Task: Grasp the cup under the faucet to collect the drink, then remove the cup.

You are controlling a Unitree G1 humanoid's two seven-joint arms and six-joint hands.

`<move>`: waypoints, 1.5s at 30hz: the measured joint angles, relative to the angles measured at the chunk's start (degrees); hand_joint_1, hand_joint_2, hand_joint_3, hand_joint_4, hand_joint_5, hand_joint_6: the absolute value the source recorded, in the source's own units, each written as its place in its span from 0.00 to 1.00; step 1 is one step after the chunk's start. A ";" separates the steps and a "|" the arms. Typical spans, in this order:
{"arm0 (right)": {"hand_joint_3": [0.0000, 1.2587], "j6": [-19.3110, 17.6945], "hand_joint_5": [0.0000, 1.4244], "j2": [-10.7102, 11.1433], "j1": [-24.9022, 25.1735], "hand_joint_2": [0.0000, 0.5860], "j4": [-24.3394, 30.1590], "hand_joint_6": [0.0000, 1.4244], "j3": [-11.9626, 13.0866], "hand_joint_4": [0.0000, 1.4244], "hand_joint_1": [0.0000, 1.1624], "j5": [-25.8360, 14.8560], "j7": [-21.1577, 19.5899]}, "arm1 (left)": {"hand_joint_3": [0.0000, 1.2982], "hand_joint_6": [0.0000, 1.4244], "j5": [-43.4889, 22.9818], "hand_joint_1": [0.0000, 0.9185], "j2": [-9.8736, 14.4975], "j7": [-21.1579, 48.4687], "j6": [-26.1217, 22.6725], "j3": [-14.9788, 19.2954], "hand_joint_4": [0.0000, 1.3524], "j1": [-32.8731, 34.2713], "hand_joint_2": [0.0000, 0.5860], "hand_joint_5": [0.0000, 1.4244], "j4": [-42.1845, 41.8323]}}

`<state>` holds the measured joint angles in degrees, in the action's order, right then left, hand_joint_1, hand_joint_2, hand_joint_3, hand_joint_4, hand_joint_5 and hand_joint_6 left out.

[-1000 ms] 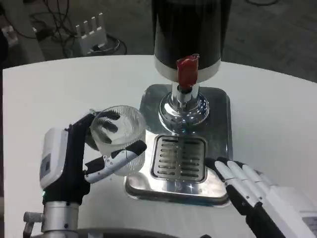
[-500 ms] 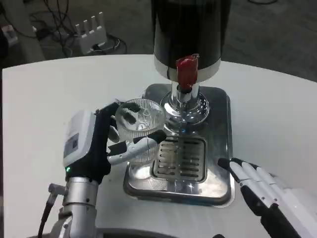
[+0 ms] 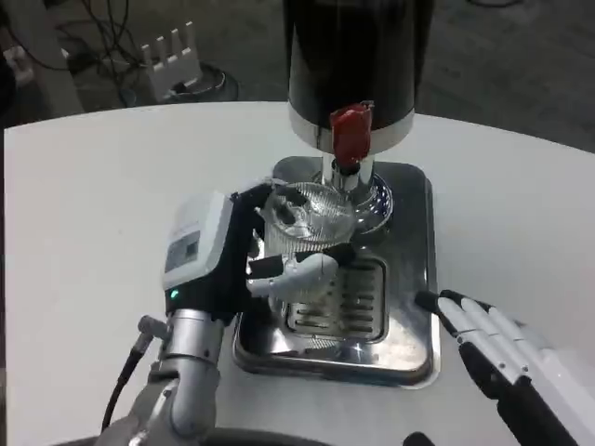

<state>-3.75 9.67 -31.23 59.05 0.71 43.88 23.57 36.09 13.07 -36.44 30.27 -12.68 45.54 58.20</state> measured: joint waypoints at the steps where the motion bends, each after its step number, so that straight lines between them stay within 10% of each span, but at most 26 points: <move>1: 0.04 0.02 0.00 0.02 -0.03 0.74 0.00 0.00 0.01 0.00 0.53 -0.28 0.00 | 0.56 0.66 0.10 0.50 -0.31 -0.36 -0.05 -0.23 0.57 0.55 0.07 0.63 0.85; 21: 0.04 0.02 0.00 0.07 -1.70 0.74 0.00 0.00 0.81 0.00 0.53 -1.56 -0.59 | 0.55 0.65 -1.91 0.49 -4.32 -1.30 -2.59 -2.91 0.57 4.45 0.09 0.62 6.02; 23: 0.04 -0.07 0.00 0.07 -2.04 0.74 0.00 0.00 0.81 0.00 0.53 -1.57 -0.96 | 0.48 0.57 -1.96 0.42 -4.32 -1.27 -2.59 -3.34 0.48 4.45 0.14 0.48 5.98; 27: 0.04 -0.63 0.00 -0.08 -2.57 0.74 0.00 0.00 0.75 0.00 0.53 -1.97 -2.13 | 0.01 0.13 -4.45 0.05 -4.12 2.14 -0.93 -3.17 0.01 4.04 0.01 0.08 5.86; 45: 0.05 -1.19 0.00 -0.36 -2.63 0.75 0.00 0.00 -0.79 0.00 0.54 -1.61 -3.42 | 0.00 0.01 -15.50 0.00 -1.31 15.42 4.89 3.81 0.00 -5.61 0.00 0.00 -2.51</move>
<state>-4.95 9.31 -33.86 59.05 -0.07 42.27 20.15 20.59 11.76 -21.02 35.16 -8.87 39.93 55.69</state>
